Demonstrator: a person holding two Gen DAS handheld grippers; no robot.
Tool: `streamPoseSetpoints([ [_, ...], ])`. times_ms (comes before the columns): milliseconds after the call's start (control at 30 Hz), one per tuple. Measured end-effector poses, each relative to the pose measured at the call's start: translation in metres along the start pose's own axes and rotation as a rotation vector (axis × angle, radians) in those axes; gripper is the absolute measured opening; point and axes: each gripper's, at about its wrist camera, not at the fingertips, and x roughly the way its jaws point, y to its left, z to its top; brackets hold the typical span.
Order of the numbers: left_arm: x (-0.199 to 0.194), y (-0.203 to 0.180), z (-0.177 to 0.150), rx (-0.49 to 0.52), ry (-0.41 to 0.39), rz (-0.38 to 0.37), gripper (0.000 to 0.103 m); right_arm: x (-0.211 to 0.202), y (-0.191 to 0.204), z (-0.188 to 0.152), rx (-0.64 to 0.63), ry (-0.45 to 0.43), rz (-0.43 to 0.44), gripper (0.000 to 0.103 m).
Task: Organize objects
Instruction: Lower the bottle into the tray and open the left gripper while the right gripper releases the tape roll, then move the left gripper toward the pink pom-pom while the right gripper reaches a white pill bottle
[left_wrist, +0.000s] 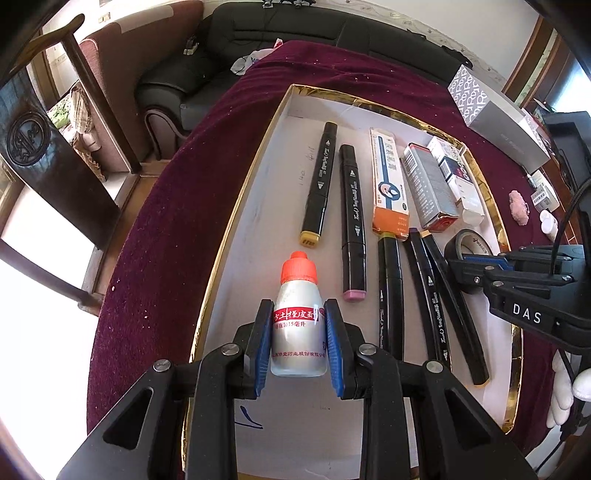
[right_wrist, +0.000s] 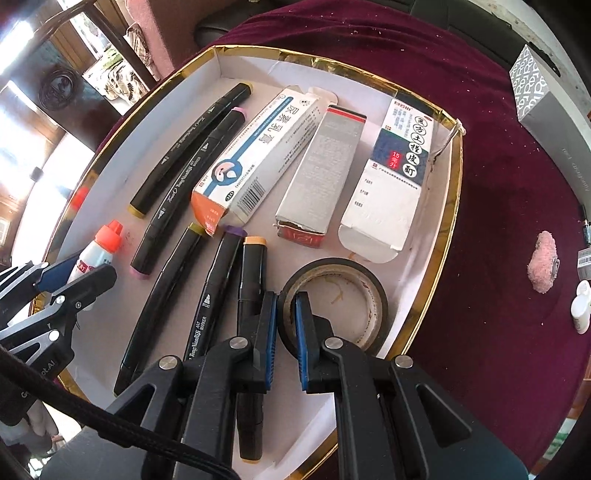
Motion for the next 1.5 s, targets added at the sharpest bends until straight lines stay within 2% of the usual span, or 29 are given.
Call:
streamPoseSetpoints([
  [333, -0.002, -0.002, -0.001, -0.016, 0.02, 0.007, 0.023, -0.003, -0.006, -0.001, -0.001, 0.002, 0.013, 0.008],
  [867, -0.019, -0.009, 0.001, -0.018, -0.014, 0.03, 0.023, -0.007, -0.008, -0.006, 0.009, 0.013, 0.021, 0.009],
  [1067, -0.02, -0.008, 0.003, -0.035, -0.003, 0.033, 0.024, -0.014, -0.014, -0.011, 0.034, 0.013, 0.039, 0.018],
  [1200, -0.022, -0.01, 0.005, -0.052, 0.009, 0.029, 0.027, -0.028, -0.015, -0.016, 0.041, -0.012, 0.056, 0.032],
  [1367, -0.033, -0.019, 0.01, -0.047, -0.01, 0.028, 0.034, -0.053, -0.02, -0.024, 0.056, -0.059, 0.099, 0.036],
  [1433, -0.039, -0.026, 0.015, -0.038, -0.024, 0.027, 0.034, -0.062, -0.025, -0.028, 0.07, -0.079, 0.112, 0.04],
  [1500, -0.047, -0.032, 0.019, -0.033, -0.041, 0.025, 0.034, -0.077, -0.044, -0.042, 0.102, -0.102, 0.132, 0.043],
])
